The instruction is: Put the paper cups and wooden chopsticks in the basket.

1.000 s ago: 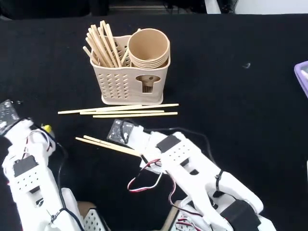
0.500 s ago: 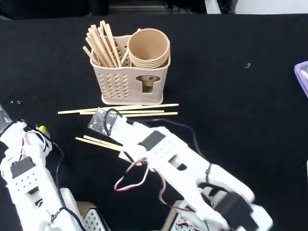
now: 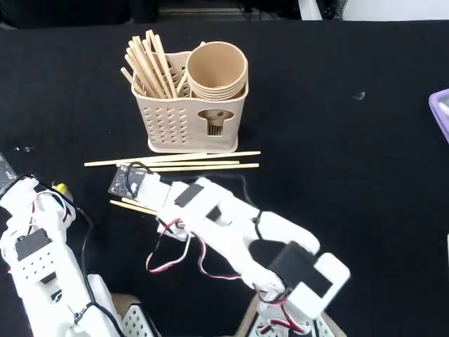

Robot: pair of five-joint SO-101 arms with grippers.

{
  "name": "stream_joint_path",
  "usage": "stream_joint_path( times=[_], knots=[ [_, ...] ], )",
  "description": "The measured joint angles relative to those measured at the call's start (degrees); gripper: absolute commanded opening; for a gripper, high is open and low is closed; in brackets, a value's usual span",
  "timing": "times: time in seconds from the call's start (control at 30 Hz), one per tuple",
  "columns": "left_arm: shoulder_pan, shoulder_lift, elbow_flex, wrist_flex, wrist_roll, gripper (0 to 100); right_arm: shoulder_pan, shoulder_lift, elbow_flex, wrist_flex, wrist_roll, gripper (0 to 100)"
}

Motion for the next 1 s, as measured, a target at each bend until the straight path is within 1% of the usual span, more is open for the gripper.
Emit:
stream_joint_path(
  times=[0.07, 0.1, 0.2, 0.37, 0.53, 0.63, 0.83, 1.0],
  knots=[
    [0.0, 0.0, 0.0, 0.0, 0.0, 21, 0.3, 0.9, -2.2, 2.8, 1.9, 1.4],
    [0.0, 0.0, 0.0, 0.0, 0.0, 21, 0.3, 1.5, -3.2, 4.4, 2.9, 0.9],
    [0.0, 0.0, 0.0, 0.0, 0.0, 21, 0.3, 3.2, -5.9, 8.2, 4.4, 1.1],
    [0.0, 0.0, 0.0, 0.0, 0.0, 21, 1.0, 2.7, -5.9, 9.8, 4.7, 1.1],
    [0.0, 0.0, 0.0, 0.0, 0.0, 21, 4.8, -4.8, -4.8, 14.0, 4.7, 1.1],
    [0.0, 0.0, 0.0, 0.0, 0.0, 21, 6.0, -10.5, -4.6, 16.5, 4.8, 1.1],
    [0.0, 0.0, 0.0, 0.0, 0.0, 21, 5.8, -20.3, -1.1, 17.6, 5.2, 1.1],
    [0.0, 0.0, 0.0, 0.0, 0.0, 21, 7.6, -30.1, -1.4, 17.6, 5.2, 1.1]
  ],
)
